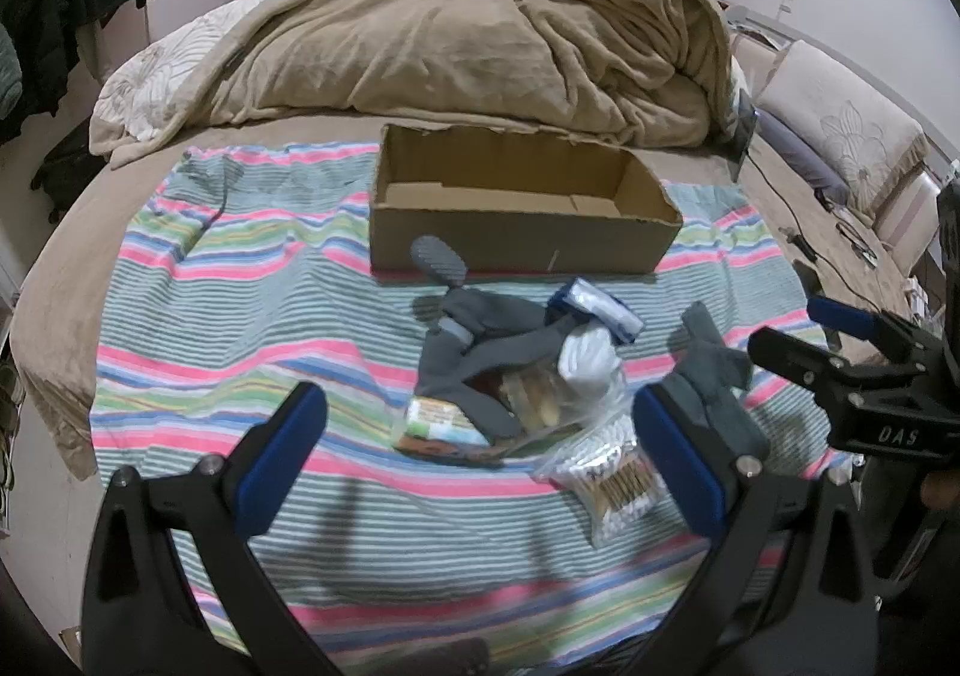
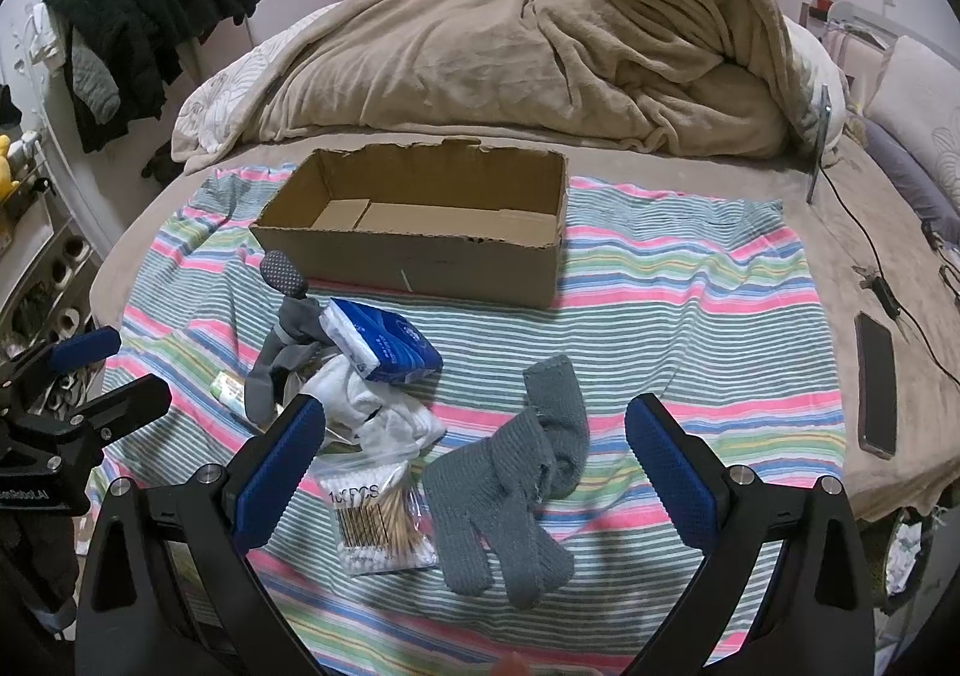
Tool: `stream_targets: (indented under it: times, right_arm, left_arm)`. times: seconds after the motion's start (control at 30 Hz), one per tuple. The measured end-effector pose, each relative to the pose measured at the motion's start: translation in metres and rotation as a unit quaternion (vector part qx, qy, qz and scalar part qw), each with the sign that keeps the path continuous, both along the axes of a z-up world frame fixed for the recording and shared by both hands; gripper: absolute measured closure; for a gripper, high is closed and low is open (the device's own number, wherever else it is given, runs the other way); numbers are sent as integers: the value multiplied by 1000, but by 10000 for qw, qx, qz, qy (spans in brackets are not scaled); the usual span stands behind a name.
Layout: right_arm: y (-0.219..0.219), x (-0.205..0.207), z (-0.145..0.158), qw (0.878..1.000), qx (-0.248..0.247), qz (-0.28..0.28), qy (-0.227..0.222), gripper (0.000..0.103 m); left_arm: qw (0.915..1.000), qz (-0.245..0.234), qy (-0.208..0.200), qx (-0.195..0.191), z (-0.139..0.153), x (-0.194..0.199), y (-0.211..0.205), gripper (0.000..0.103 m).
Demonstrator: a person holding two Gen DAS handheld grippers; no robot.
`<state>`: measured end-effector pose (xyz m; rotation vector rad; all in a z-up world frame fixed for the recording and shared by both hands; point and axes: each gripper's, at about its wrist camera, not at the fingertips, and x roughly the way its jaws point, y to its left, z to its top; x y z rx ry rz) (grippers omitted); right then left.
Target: Organize objects
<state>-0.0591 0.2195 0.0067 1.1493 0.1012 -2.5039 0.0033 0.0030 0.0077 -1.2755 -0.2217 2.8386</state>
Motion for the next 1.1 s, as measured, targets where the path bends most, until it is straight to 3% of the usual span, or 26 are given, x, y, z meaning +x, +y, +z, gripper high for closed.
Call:
stream_targets:
  times: [1.1]
  right_arm:
    - [6,4,-2,10000,-19,-16,-74,1]
  left_arm:
    - [9998,27,-44,177,-5,2,-4,1]
